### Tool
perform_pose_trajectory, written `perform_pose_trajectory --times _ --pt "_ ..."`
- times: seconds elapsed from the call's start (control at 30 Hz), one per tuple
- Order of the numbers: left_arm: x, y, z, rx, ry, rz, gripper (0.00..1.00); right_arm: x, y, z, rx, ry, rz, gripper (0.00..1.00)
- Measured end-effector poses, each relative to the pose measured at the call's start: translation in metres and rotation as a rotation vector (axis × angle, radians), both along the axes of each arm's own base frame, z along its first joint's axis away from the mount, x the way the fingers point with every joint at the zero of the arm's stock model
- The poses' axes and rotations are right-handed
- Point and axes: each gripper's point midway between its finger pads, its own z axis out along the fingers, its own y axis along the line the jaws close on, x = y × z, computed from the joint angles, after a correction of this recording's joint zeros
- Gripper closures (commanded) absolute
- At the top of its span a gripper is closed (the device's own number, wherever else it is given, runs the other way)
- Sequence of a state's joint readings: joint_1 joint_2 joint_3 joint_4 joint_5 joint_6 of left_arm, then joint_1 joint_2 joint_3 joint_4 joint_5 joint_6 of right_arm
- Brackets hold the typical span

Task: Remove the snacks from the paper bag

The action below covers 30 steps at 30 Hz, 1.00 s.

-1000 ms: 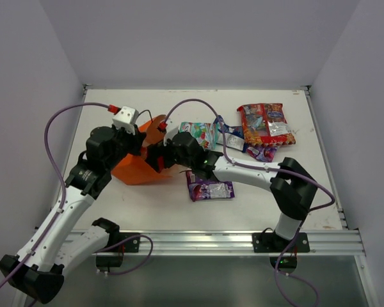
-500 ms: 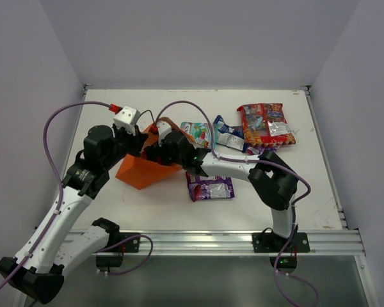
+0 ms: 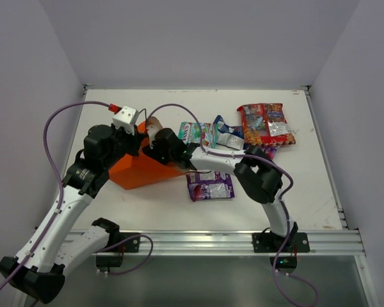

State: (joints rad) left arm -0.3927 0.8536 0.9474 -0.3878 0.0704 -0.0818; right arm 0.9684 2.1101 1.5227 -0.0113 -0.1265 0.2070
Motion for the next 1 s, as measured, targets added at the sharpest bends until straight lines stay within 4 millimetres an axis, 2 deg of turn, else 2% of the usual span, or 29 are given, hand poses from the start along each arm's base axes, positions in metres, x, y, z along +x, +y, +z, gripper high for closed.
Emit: perform_pose_trajectory --times 0.03,0.1,0.13,0.27,0.43,0.53,0.8,1.0 --pt "0.0 0.0 -0.001 0.001 0.002 0.0 1.0 -0.001 0.0 -0.001 -0.001 0.005 0.004 0.83" --pt "0.0 0.0 -0.001 0.001 0.003 0.0 1.0 -0.003 0.002 -0.001 0.004 0.011 0.016 0.98" --pt "0.0 0.0 -0.001 0.002 0.002 0.0 1.0 -0.004 0.002 0.0 0.005 0.016 0.019 1.0" --pt "-0.002 0.003 -0.001 0.013 -0.012 0.003 1.0 -0.007 0.002 0.005 0.015 0.02 0.03 1.0" --pt "-0.003 0.004 0.001 0.01 -0.028 0.012 1.0 -0.019 -0.013 0.024 0.01 0.032 0.036 1.0" --pt "-0.001 0.004 0.001 0.011 -0.035 0.02 1.0 -0.027 -0.023 0.052 0.024 0.019 0.037 1.0" --pt "0.01 0.009 -0.009 0.036 -0.011 0.066 1.0 -0.041 -0.034 0.15 0.16 -0.073 0.051 1.0" --pt "0.019 0.017 -0.011 0.056 -0.005 0.124 1.0 -0.05 -0.054 0.19 0.189 -0.113 0.032 1.0"
